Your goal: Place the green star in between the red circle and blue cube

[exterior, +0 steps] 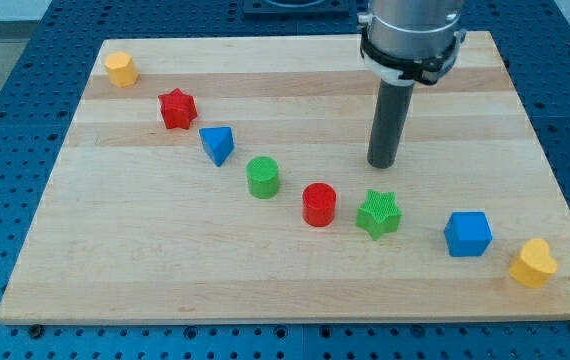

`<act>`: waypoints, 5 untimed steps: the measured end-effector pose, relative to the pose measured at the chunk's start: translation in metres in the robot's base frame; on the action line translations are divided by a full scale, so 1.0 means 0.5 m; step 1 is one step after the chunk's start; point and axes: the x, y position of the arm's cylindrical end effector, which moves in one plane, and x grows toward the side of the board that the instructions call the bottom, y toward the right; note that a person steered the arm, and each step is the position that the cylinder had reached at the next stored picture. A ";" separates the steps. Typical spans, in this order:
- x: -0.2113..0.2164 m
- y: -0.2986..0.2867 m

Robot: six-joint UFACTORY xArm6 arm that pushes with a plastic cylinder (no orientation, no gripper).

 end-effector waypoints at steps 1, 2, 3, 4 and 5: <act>0.000 0.005; 0.032 0.057; 0.050 0.069; 0.065 0.065; 0.111 0.042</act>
